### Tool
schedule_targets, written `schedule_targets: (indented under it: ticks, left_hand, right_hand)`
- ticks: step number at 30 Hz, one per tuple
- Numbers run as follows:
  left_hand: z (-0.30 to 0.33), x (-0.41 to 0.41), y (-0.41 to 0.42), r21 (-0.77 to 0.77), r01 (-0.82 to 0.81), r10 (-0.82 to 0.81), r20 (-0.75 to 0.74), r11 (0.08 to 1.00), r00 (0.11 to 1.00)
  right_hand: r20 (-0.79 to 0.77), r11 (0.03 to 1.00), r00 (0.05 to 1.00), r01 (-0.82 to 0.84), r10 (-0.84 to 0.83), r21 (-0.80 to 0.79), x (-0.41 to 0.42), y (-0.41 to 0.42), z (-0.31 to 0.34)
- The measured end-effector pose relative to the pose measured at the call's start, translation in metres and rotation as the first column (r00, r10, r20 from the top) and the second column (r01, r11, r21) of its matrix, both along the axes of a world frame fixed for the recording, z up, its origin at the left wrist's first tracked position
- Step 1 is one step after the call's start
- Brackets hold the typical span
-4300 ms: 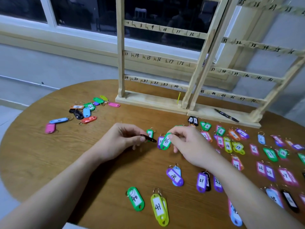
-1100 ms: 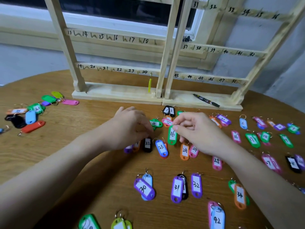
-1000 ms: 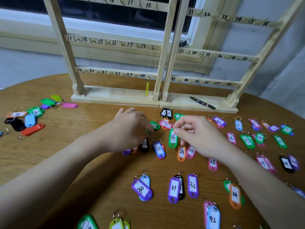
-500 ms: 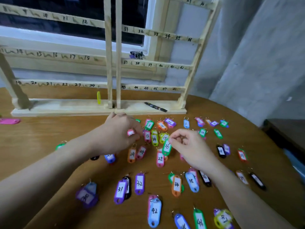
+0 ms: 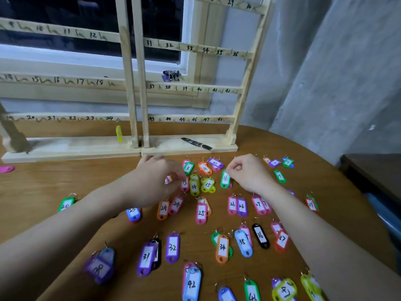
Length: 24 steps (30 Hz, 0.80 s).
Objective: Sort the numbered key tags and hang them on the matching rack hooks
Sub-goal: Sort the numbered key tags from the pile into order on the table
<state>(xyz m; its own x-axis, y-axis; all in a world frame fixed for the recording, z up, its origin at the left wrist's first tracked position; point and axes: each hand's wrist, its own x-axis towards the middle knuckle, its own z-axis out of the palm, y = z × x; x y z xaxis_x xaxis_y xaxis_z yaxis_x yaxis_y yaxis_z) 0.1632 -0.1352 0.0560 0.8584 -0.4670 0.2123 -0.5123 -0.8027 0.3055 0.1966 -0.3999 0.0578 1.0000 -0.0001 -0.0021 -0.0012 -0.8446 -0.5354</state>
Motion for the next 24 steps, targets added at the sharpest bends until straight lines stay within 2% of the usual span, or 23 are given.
schedule_targets:
  ticks: [5,9,14,16,21,24]
  left_hand:
    - [-0.002,-0.007,0.022,-0.02,-0.052,0.052,-0.009,0.998,0.999]
    - [-0.004,-0.02,0.053,-0.049,-0.104,0.103,-0.025,0.993,0.994]
    - [-0.013,-0.042,0.115,-0.082,-0.256,0.255,-0.022,0.963,0.967]
    - [-0.016,-0.055,0.149,-0.083,-0.335,0.33,-0.066,0.939,0.942]
    - [-0.025,-0.094,0.233,-0.1,-0.519,0.506,-0.129,0.849,0.853]
    - [-0.027,-0.112,0.274,-0.14,-0.613,0.596,-0.143,0.778,0.79]
  right_hand:
    - [-0.007,0.996,1.0,0.008,-0.009,-0.085,0.002,0.001,0.003]
    - [0.049,0.998,0.998,-0.053,0.051,0.027,0.003,0.033,0.008]
    - [0.121,0.956,0.965,-0.25,0.234,0.153,0.003,0.116,0.017]
    - [0.146,0.928,0.94,-0.332,0.309,0.171,0.004,0.154,0.019]
    - [0.193,0.833,0.874,-0.484,0.446,0.268,0.005,0.258,0.014]
    - [0.199,0.801,0.836,-0.548,0.512,0.241,0.001,0.311,0.008]
